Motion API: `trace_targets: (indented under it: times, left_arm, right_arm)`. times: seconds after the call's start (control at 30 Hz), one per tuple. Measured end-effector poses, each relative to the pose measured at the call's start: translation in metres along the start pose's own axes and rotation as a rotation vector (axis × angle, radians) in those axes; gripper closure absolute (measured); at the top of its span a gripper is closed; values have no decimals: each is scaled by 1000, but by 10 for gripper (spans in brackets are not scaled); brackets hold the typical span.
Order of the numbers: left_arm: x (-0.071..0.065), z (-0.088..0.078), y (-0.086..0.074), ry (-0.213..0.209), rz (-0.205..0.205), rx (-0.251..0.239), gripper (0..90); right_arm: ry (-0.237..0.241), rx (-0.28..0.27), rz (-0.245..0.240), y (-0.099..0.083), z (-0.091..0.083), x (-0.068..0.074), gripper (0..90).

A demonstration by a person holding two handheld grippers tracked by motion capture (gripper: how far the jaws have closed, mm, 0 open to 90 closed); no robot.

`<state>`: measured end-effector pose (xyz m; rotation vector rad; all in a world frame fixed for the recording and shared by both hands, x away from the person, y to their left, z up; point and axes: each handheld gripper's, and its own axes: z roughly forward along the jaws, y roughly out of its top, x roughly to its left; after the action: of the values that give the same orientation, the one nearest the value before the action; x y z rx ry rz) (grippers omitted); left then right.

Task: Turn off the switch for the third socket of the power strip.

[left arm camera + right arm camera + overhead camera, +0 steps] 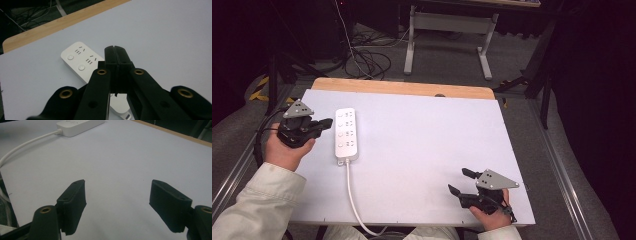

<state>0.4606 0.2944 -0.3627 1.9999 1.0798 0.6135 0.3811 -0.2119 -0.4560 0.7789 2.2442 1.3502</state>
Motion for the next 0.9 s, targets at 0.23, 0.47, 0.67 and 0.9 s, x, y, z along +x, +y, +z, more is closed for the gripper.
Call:
trace_targets:
  times: [0.23,0.47,0.67,0.9]
  left_arm:
    - [17,25,-1,4,-56,-9,900]
    - [27,42,-2,5,-98,-24,900]
    - [31,56,-4,34,-88,-15,900]
    - [38,72,-7,53,-97,15,900]
  right_arm:
    - [2,-3,0,0,-1,0,311]
    - [3,-5,-2,-1,-1,0,309]
    - [4,-5,-4,-1,-1,-1,308]
    - [2,-5,-1,-1,-1,-1,305]
